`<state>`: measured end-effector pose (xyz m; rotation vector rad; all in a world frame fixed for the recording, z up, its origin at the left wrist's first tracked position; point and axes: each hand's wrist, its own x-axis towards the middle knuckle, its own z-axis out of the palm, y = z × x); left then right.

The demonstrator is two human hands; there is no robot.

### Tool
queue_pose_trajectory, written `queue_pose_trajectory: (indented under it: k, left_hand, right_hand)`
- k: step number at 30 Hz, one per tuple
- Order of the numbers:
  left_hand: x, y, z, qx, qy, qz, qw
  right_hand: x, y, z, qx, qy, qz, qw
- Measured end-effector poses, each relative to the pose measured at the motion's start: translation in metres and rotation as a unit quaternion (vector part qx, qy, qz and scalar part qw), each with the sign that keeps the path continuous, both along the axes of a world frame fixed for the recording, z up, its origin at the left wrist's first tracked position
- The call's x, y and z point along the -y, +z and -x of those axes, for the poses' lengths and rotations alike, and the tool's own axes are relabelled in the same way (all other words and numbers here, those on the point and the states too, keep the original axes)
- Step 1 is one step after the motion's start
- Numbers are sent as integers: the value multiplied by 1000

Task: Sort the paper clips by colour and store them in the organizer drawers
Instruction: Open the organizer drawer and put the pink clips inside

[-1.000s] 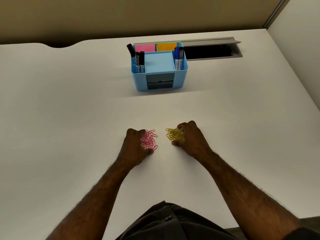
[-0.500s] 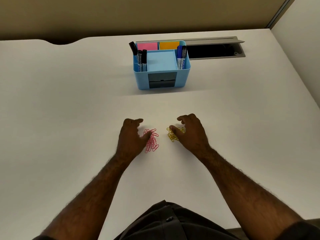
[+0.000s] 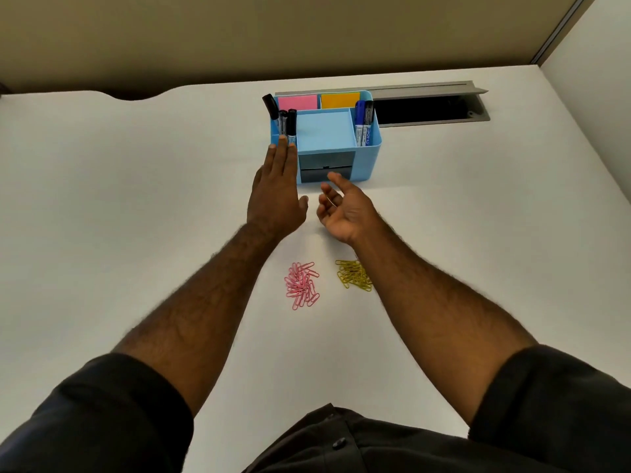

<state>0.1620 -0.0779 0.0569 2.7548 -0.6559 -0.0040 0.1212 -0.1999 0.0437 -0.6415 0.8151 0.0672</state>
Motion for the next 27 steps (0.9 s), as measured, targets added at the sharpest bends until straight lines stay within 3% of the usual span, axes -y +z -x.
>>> queue_pose_trajectory:
  k: [7, 17, 27]
  left_hand:
    - [-1, -3, -4, -22, -13, -4, 1000]
    - [-4, 0, -8, -31, 1, 24, 999]
    - [-3, 2, -7, -34, 9, 25, 999]
  right_hand:
    - [3, 1, -18, -6, 13, 21, 1000]
    - [-12, -2, -25, -6, -33, -39, 999]
    - [-14, -9, 15, -36, -11, -21, 999]
